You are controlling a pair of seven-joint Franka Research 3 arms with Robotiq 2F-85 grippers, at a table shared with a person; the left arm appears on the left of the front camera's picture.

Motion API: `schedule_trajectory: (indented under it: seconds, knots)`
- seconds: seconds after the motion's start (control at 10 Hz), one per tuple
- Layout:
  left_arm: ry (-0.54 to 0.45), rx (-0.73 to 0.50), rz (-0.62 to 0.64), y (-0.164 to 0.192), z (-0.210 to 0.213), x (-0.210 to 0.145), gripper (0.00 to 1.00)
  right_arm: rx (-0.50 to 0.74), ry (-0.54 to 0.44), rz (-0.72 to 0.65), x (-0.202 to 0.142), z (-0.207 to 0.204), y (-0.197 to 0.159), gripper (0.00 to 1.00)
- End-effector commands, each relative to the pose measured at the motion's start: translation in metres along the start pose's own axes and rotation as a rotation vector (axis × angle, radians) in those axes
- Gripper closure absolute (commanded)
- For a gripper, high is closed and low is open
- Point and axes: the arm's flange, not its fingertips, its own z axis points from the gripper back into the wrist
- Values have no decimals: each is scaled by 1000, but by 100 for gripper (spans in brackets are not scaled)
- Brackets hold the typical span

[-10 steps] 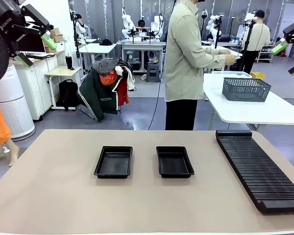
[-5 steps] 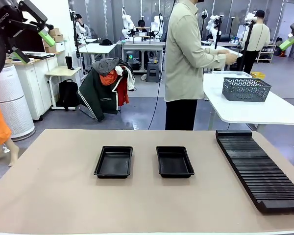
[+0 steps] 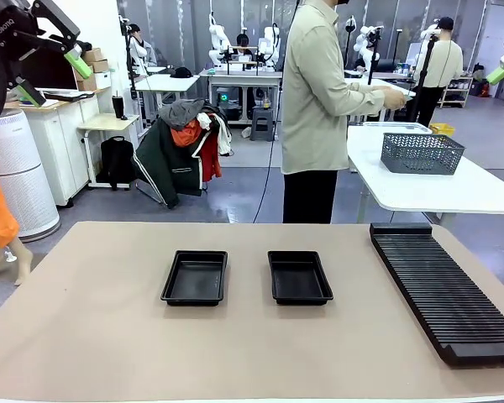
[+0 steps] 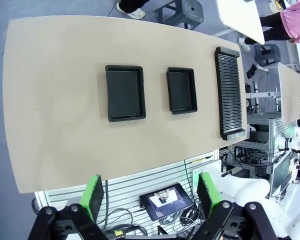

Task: Inspect and transfer BCBs to ESD trays.
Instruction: Pick up the Blank PCB from the PCB Rack and place it in the left ESD tray.

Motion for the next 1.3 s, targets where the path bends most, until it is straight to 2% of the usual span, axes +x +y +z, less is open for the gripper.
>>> schedule_trajectory:
  seconds: [0.0,0.4,0.5,1.2]
  knots:
    - [9,35,27,-3,5,-1,0,-32,-4,-24,1,0,2,0]
    - [7,67,26,-6,6,-1,0,-62,-9,-31,0,-3,6,0]
    - [-8,20,-5,-3,4,0,0,-15,0,4,0,1,1,0]
    - [-8,20,-5,-3,4,0,0,-15,0,4,0,1,1,0]
